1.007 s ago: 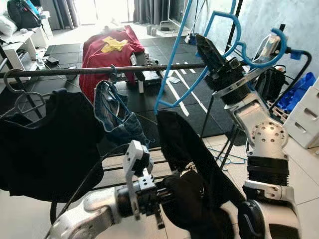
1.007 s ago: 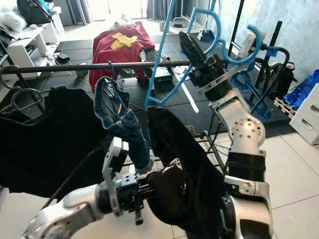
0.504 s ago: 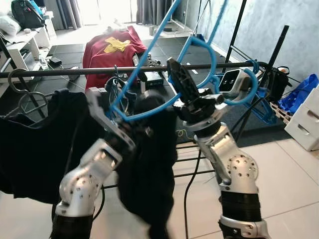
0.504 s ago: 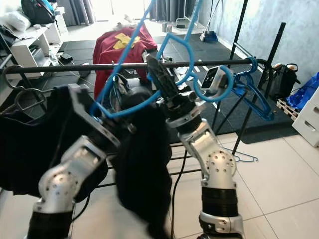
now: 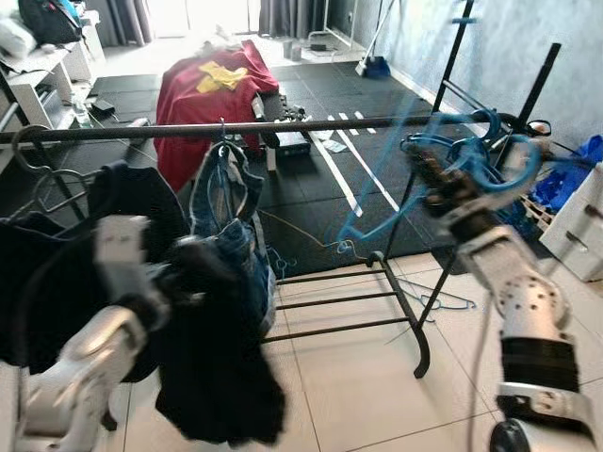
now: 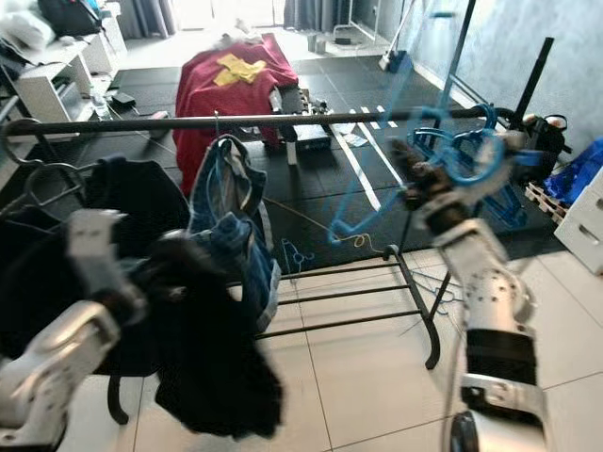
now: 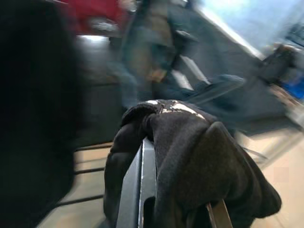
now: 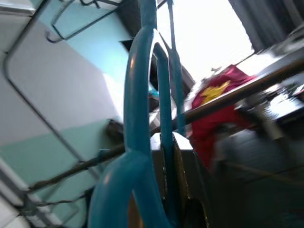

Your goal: Hang hanger

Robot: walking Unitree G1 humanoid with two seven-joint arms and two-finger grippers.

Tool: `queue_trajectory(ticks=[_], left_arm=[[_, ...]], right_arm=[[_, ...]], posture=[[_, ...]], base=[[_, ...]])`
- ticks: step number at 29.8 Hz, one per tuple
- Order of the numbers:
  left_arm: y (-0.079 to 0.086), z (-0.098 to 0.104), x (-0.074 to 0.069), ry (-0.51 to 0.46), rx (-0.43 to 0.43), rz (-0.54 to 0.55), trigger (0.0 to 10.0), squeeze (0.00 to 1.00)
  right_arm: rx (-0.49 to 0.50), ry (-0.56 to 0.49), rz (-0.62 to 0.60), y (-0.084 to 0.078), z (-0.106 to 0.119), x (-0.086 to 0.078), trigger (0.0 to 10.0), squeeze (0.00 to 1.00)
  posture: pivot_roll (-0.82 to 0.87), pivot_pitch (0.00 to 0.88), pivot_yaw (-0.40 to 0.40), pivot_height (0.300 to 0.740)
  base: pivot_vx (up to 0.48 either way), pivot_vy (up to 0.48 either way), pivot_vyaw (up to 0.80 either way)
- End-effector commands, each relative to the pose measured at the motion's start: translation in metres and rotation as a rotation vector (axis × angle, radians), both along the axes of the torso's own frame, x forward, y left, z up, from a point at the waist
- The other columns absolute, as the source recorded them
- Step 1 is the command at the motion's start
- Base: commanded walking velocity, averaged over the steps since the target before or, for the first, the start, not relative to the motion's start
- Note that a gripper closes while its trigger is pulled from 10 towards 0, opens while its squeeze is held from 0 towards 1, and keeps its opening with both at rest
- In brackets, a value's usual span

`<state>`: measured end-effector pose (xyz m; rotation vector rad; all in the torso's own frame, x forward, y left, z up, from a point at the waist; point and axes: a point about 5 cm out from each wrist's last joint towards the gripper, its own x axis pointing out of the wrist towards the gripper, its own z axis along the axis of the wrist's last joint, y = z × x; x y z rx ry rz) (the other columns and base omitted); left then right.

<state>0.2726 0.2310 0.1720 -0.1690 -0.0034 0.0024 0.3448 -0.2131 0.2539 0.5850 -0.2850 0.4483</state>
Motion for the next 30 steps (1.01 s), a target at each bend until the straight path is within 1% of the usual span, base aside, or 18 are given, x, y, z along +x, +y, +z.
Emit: queue_trajectory(ticks=[1,2,3,5,6,8,10,11,12,13,14,15,16,20,21,23,27,30], left_arm=[[0.024,0.007,-0.012,-0.046,0.059,0.176,1.5,0.00],[0.024,0.007,-0.012,-0.046,0.059,0.176,1.5,0.00],[0.043,-0.001,-0.027,-0.017,0.100,0.355,6.7,0.00],[0.047,-0.004,-0.032,-0.005,0.110,0.392,6.7,0.00],[0.046,-0.008,-0.036,0.008,0.123,0.409,10.0,0.00],[0.040,-0.014,-0.039,0.037,0.137,0.396,10.0,0.00],[0.008,-0.042,-0.055,0.154,0.133,0.293,10.0,0.00],[0.008,-0.042,-0.055,0.154,0.133,0.293,10.0,0.00],[-0.007,-0.051,-0.063,0.189,0.122,0.242,10.0,0.00],[-0.007,-0.051,-0.063,0.189,0.122,0.242,10.0,0.00],[-0.018,-0.052,-0.070,0.182,0.117,0.201,10.0,0.00],[-0.025,-0.052,-0.077,0.178,0.066,0.188,10.0,0.00],[-0.025,-0.052,-0.077,0.178,0.066,0.188,10.0,0.00],[-0.043,-0.055,-0.089,0.183,-0.088,0.166,10.0,0.00],[-0.058,-0.053,-0.092,0.168,-0.126,0.125,10.0,0.00],[-0.061,-0.052,-0.092,0.162,-0.122,0.115,10.0,0.00],[-0.075,-0.044,-0.084,0.073,-0.324,0.014,10.0,0.00],[-0.074,-0.043,-0.084,0.057,-0.361,0.005,10.0,0.00]], right_arm=[[-0.146,0.049,-0.057,0.003,-0.014,0.000,10.0,0.00],[-0.146,0.049,-0.057,0.003,-0.014,0.000,10.0,0.00],[-0.345,0.175,-0.038,0.012,-0.045,-0.006,10.0,0.00],[-0.393,0.221,-0.010,0.017,-0.056,-0.010,10.0,0.00],[-0.403,0.275,0.058,0.025,-0.068,-0.018,10.0,0.00],[-0.435,0.313,0.129,0.034,-0.079,-0.028,10.0,0.00],[-0.358,0.426,0.315,0.059,-0.110,-0.070,10.0,0.00],[-0.358,0.426,0.315,0.059,-0.110,-0.070,10.0,0.00],[-0.326,0.470,0.385,0.070,-0.122,-0.091,10.0,0.00],[-0.326,0.470,0.385,0.070,-0.122,-0.091,10.0,0.00],[-0.293,0.489,0.425,0.078,-0.128,-0.111,10.0,0.00],[-0.275,0.491,0.405,0.076,-0.128,-0.115,10.0,0.00],[-0.275,0.491,0.405,0.076,-0.128,-0.115,10.0,0.00],[-0.256,0.497,0.370,0.071,-0.132,-0.115,10.0,0.00],[-0.250,0.487,0.359,0.071,-0.133,-0.110,10.0,0.00],[-0.249,0.483,0.358,0.071,-0.132,-0.109,10.0,0.00],[-0.282,0.466,0.381,0.075,-0.126,-0.108,10.0,0.00],[-0.283,0.463,0.383,0.076,-0.124,-0.109,10.0,0.00]], posture=[[-0.04,0.047,-0.018,0.736],[-0.04,0.047,-0.018,0.736],[-0.03,0.045,-0.024,0.736],[-0.03,0.044,-0.024,0.736],[-0.03,0.043,-0.024,0.736],[-0.03,0.042,-0.026,0.736],[-0.03,0.042,-0.038,0.736],[-0.03,0.042,-0.038,0.736],[-0.03,0.042,-0.040,0.736],[-0.03,0.042,-0.040,0.736],[-0.03,0.046,-0.049,0.736],[-0.04,0.046,-0.050,0.736],[-0.04,0.046,-0.050,0.736],[-0.04,0.045,-0.054,0.736],[-0.04,0.047,-0.060,0.736],[-0.04,0.047,-0.060,0.736],[-0.06,0.060,-0.069,0.736],[-0.06,0.070,-0.058,0.736]], base=[[0.000,0.000,0.00],[0.000,0.000,0.00],[0.000,0.000,0.00],[0.000,0.000,0.00],[0.000,0.000,0.00],[0.000,0.000,0.00],[0.000,0.000,0.40],[0.000,0.000,0.80],[0.000,0.000,0.80],[0.000,0.000,0.80],[0.000,0.000,0.79],[0.000,0.000,0.78],[0.000,0.000,0.78],[0.000,0.000,0.78],[0.000,0.000,0.78],[0.000,0.000,0.78],[0.000,0.000,0.78],[0.000,0.000,0.78]])
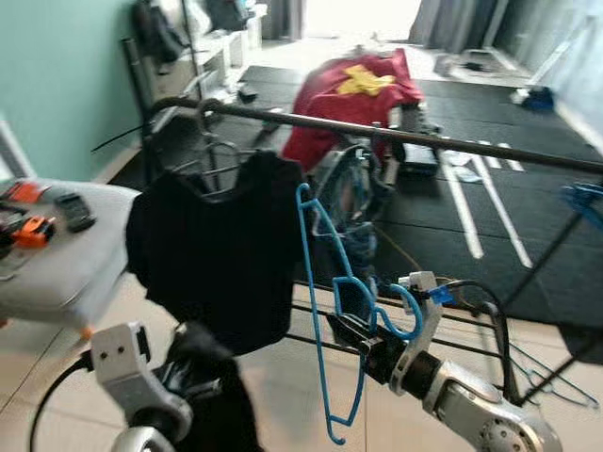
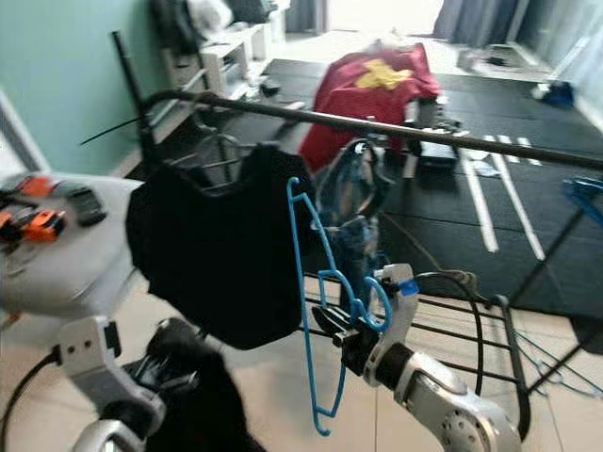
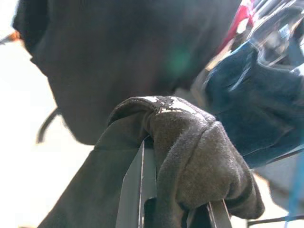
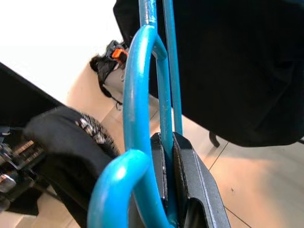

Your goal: Hang hanger

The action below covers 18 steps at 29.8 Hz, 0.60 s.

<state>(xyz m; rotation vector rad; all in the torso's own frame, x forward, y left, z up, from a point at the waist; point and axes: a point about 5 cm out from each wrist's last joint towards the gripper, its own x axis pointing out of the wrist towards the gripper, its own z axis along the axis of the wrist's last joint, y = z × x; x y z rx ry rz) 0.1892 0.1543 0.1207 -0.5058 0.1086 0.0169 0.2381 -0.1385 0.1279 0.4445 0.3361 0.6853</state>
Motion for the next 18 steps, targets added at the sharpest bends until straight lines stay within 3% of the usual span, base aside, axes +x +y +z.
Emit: queue_trajectory(ticks=[1,18], left_arm=[[0.0042,0.0090,0.0007,-0.056,-0.027,0.014,10.0,0.00],[0.0027,0.0150,0.0048,-0.089,0.029,0.031,10.0,0.00]], right_arm=[[0.006,-0.004,0.009,0.0024,0.0023,-0.0025,10.0,0.00],[0.001,-0.011,0.035,0.0048,0.0030,0.0019,10.0,0.00]], posture=[[-0.07,0.072,-0.052,0.736],[-0.06,0.080,-0.066,0.736]], base=[[0.000,0.000,0.78],[0.000,0.000,0.78]])
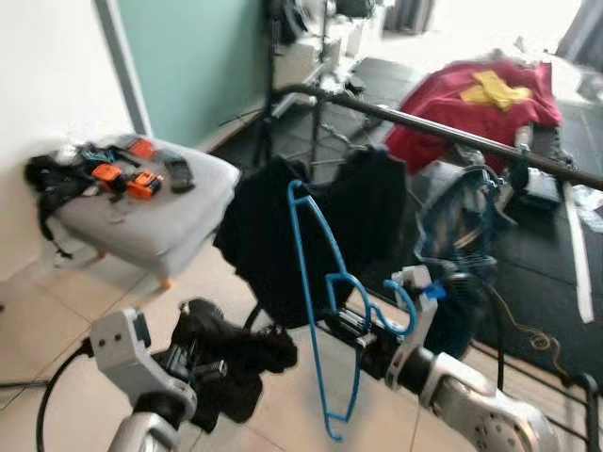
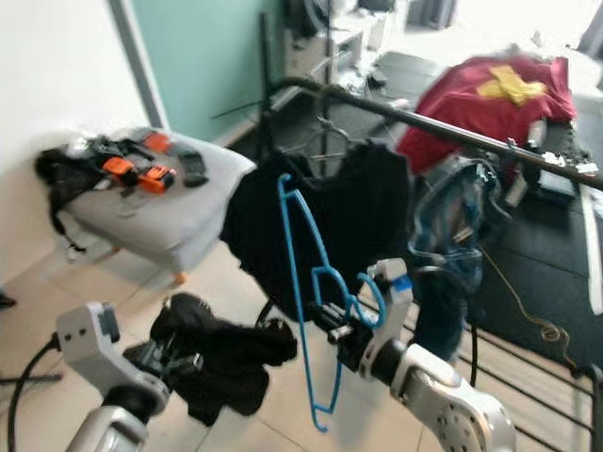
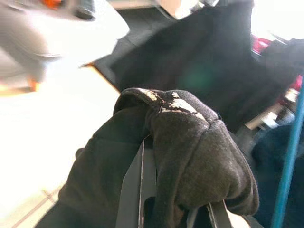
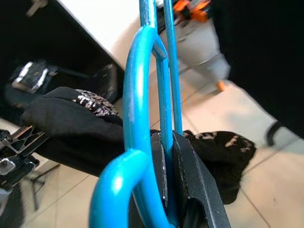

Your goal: Hang hanger

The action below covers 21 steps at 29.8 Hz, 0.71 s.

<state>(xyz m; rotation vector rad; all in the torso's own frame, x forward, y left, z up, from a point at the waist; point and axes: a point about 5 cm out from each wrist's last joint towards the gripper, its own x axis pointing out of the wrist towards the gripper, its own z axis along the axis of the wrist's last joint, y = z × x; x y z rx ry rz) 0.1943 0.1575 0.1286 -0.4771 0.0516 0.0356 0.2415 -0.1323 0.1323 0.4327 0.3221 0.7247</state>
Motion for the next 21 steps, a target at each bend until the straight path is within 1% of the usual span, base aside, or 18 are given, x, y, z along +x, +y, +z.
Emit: queue_trajectory(ticks=[1,17,21], left_arm=[[-0.0005,0.0070,-0.0002,-0.039,-0.001,0.000,10.0,0.00],[0.0045,0.0063,0.0005,-0.022,0.009,-0.011,10.0,0.00],[0.0062,0.0060,0.0006,-0.016,0.003,-0.009,10.0,0.00]], right_arm=[[-0.001,0.012,0.000,-0.0013,-0.0015,-0.0015,10.0,0.00],[0.006,0.009,0.020,0.0061,-0.0003,-0.0040,10.0,0.00],[0.010,0.012,0.040,0.0082,0.0001,-0.0054,10.0,0.00]], posture=[[-0.06,0.080,-0.066,0.736],[-0.05,0.089,-0.058,0.736],[-0.04,0.086,-0.057,0.736]], base=[[0.000,0.000,0.78],[0.000,0.000,0.78],[0.000,0.000,0.78]])
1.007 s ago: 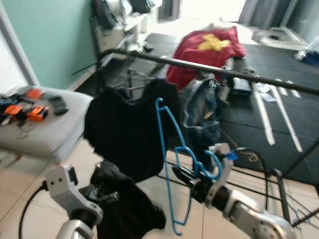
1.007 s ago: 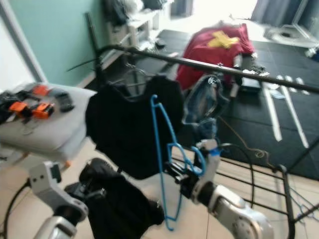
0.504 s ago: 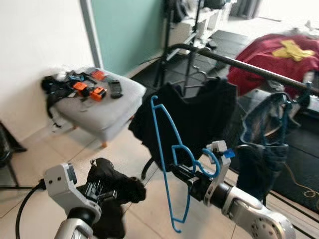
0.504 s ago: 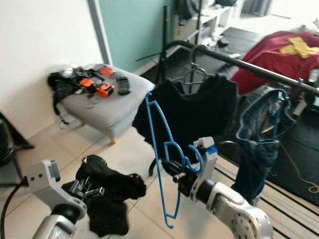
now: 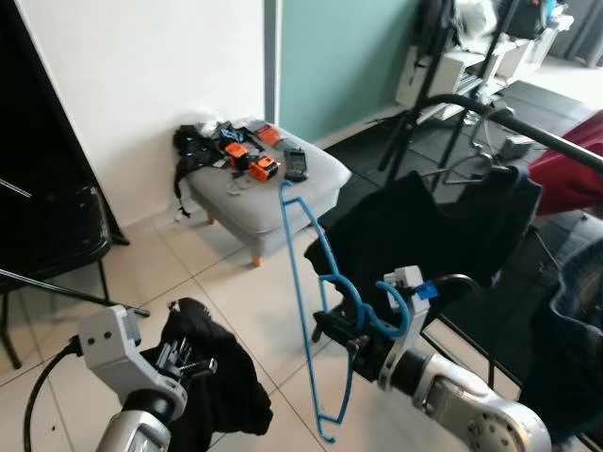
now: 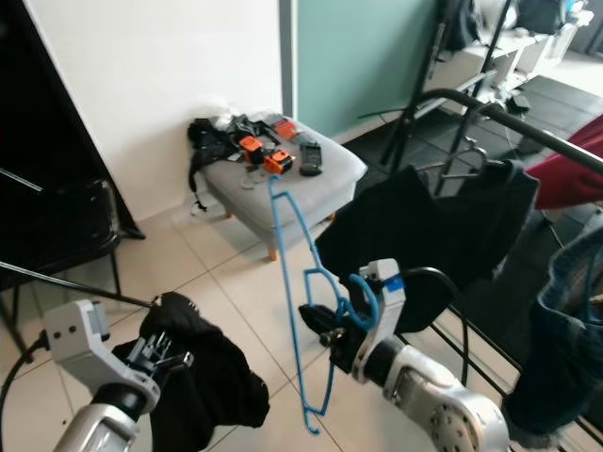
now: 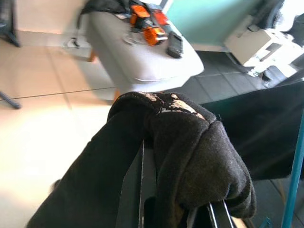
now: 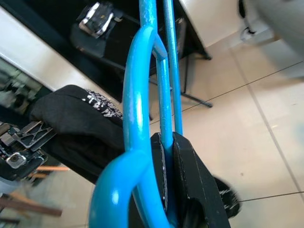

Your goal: Hang hanger

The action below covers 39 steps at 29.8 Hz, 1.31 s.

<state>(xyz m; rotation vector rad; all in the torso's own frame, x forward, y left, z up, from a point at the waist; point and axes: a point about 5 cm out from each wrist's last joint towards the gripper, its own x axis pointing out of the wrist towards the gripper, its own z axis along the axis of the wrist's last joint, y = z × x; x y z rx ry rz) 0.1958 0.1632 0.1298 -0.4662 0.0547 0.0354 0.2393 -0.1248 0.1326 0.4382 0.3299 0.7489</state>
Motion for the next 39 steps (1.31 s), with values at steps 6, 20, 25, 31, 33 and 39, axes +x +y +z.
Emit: queue_trajectory(ticks=[6,20,25,31,33,39], left_arm=[[0.002,0.005,0.000,-0.017,-0.020,-0.013,10.0,0.00],[0.006,0.012,0.013,-0.053,-0.006,-0.063,10.0,0.00],[0.007,0.011,0.012,-0.046,-0.016,-0.060,10.0,0.00],[0.007,0.008,0.012,-0.050,-0.074,-0.074,10.0,0.00],[0.008,0.008,0.013,-0.053,-0.085,-0.078,10.0,0.00],[0.008,0.009,0.015,-0.060,-0.099,-0.086,10.0,0.00]], right_arm=[[-0.002,0.002,0.033,0.002,0.000,-0.004,10.0,0.00],[-0.026,-0.014,0.132,0.010,0.002,-0.008,10.0,0.00],[-0.033,-0.023,0.132,0.011,0.001,-0.008,10.0,0.00],[-0.025,-0.019,0.154,0.014,0.000,-0.009,10.0,0.00],[-0.024,-0.018,0.161,0.014,0.000,-0.009,10.0,0.00],[-0.019,-0.011,0.174,0.015,0.000,-0.009,10.0,0.00]], posture=[[-0.04,0.084,-0.056,0.736],[-0.03,0.086,-0.059,0.736],[-0.01,0.084,-0.059,0.736],[0.02,0.072,-0.068,0.736],[0.02,0.070,-0.070,0.736],[0.02,0.067,-0.079,0.736]], base=[[0.000,0.000,0.78],[0.000,0.000,0.78],[0.000,0.000,0.78],[0.000,0.000,0.78],[0.000,0.000,0.77],[0.000,0.000,0.77]])
